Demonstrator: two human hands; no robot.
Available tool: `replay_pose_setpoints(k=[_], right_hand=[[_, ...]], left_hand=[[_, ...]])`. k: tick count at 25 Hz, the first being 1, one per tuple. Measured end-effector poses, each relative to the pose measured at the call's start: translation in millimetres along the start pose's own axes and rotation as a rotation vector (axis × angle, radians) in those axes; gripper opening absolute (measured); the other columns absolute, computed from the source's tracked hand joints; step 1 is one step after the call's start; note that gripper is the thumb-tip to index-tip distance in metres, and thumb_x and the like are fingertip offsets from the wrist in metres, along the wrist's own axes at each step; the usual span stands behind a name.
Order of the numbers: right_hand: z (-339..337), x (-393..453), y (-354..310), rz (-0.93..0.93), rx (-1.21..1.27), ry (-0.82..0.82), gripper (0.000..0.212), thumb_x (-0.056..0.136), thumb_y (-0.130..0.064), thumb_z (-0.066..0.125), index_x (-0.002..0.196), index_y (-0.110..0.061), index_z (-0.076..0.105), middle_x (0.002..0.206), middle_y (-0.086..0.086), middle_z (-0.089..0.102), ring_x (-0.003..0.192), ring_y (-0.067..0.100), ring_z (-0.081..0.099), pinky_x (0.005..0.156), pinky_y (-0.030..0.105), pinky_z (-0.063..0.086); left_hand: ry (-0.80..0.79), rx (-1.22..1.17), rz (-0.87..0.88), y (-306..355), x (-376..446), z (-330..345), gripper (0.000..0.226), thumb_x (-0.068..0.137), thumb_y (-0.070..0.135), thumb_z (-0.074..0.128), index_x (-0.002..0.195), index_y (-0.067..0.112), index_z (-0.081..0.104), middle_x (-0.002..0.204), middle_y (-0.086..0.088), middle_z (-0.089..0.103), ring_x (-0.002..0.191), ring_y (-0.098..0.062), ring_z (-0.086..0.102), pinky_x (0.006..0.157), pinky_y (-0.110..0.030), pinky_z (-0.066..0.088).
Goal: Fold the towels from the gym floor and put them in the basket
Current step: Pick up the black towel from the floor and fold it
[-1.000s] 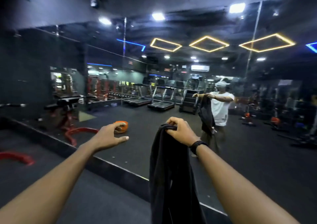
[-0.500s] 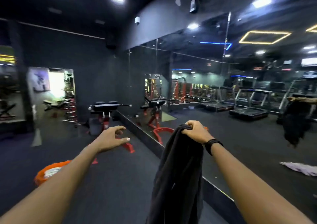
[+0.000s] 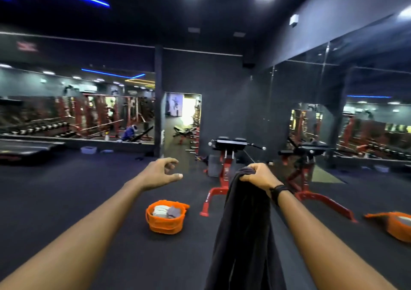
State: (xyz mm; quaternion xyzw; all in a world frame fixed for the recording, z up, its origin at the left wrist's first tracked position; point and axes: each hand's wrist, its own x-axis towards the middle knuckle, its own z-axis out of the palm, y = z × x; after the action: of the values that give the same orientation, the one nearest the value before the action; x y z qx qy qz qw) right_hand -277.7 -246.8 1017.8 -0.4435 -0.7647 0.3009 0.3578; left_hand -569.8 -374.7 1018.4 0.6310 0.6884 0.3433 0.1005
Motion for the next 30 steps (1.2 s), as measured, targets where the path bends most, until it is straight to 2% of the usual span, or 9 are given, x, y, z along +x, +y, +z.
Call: replay_pose_setpoints(k=[3, 7, 9, 14, 16, 19, 24, 28, 30], right_hand=[[20.2, 67.5, 5.3, -0.025, 0.073, -0.068, 0.018, 0.077, 0.009, 0.069, 0.079, -0.009, 0.065, 0.069, -0.002, 0.061, 0.068, 0.011, 0.054, 0.053, 0.005, 0.042], [57.7, 144.3, 16.1, 0.002, 0.145, -0.175, 0.038, 0.074, 0.025, 0.057, 0.101, -0.001, 0.063, 0.073, 0.0, 0.06, 0.062, 0.006, 0.058, 0.052, 0.005, 0.044], [76.6, 181.7, 28.3, 0.046, 0.221, -0.204, 0.044, 0.072, 0.028, 0.057, 0.107, 0.001, 0.062, 0.078, 0.006, 0.062, 0.066, 0.013, 0.059, 0.054, 0.011, 0.05], [136.4, 284.8, 55.8, 0.062, 0.325, -0.226, 0.02, 0.078, -0.002, 0.074, 0.097, -0.005, 0.067, 0.095, 0.016, 0.07, 0.083, 0.022, 0.065, 0.084, 0.034, 0.053], [160.6, 336.3, 61.3, 0.041, 0.262, -0.184, 0.006, 0.084, -0.005, 0.07, 0.088, -0.007, 0.066, 0.089, 0.014, 0.068, 0.076, 0.019, 0.061, 0.074, 0.027, 0.053], [187.3, 413.7, 62.3, 0.025, 0.153, -0.164, 0.012, 0.088, -0.007, 0.065, 0.078, -0.012, 0.061, 0.076, 0.005, 0.061, 0.068, 0.013, 0.054, 0.062, 0.02, 0.045], [233.8, 535.0, 63.6, 0.01, 0.074, -0.119, 0.02, 0.089, -0.012, 0.063, 0.071, -0.012, 0.053, 0.067, -0.002, 0.049, 0.063, 0.009, 0.044, 0.057, 0.021, 0.036], [267.3, 615.2, 73.3, 0.047, 0.128, -0.127, 0.021, 0.084, -0.013, 0.07, 0.065, -0.014, 0.062, 0.069, 0.003, 0.057, 0.065, 0.013, 0.049, 0.063, 0.025, 0.04], [287.6, 659.6, 78.6, 0.032, 0.095, -0.168, 0.013, 0.084, -0.01, 0.069, 0.072, -0.006, 0.069, 0.069, 0.005, 0.058, 0.066, 0.013, 0.049, 0.062, 0.025, 0.039]], left_hand=[[0.026, 0.013, -0.065, -18.4, 36.7, -0.9, 0.059, 0.082, 0.039, 0.072, 0.133, 0.019, 0.051, 0.123, -0.001, 0.059, 0.108, -0.013, 0.057, 0.089, -0.026, 0.046], [0.04, 0.036, -0.17, -67.3, 85.3, 6.6, 0.063, 0.082, 0.041, 0.071, 0.137, 0.02, 0.049, 0.129, -0.002, 0.057, 0.112, -0.014, 0.056, 0.091, -0.026, 0.046], [0.033, 0.047, -0.197, -92.2, 111.5, 10.3, 0.063, 0.083, 0.041, 0.07, 0.138, 0.02, 0.048, 0.13, -0.002, 0.056, 0.114, -0.015, 0.055, 0.089, -0.025, 0.044], [0.054, 0.041, -0.195, -165.0, 205.2, 14.7, 0.062, 0.082, 0.042, 0.07, 0.137, 0.021, 0.048, 0.13, -0.001, 0.057, 0.115, -0.015, 0.055, 0.088, -0.025, 0.044], [0.062, 0.02, -0.194, -198.5, 252.9, 12.5, 0.061, 0.082, 0.042, 0.07, 0.136, 0.022, 0.049, 0.128, -0.001, 0.057, 0.112, -0.014, 0.055, 0.087, -0.025, 0.044], [0.032, 0.005, -0.211, -239.3, 318.0, 7.2, 0.061, 0.082, 0.04, 0.071, 0.136, 0.02, 0.049, 0.127, -0.001, 0.058, 0.107, -0.011, 0.054, 0.086, -0.023, 0.043], [0.024, 0.024, -0.222, -303.4, 437.7, -18.3, 0.06, 0.082, 0.04, 0.071, 0.135, 0.021, 0.051, 0.127, -0.001, 0.059, 0.107, -0.011, 0.056, 0.088, -0.022, 0.044], [-0.01, 0.03, -0.211, -345.1, 512.2, -14.7, 0.061, 0.082, 0.041, 0.071, 0.135, 0.023, 0.05, 0.128, 0.0, 0.058, 0.111, -0.012, 0.056, 0.091, -0.024, 0.046], [-0.014, 0.028, -0.213, -369.1, 550.1, -11.7, 0.06, 0.082, 0.04, 0.072, 0.135, 0.023, 0.05, 0.128, 0.0, 0.058, 0.113, -0.012, 0.056, 0.093, -0.024, 0.046]])
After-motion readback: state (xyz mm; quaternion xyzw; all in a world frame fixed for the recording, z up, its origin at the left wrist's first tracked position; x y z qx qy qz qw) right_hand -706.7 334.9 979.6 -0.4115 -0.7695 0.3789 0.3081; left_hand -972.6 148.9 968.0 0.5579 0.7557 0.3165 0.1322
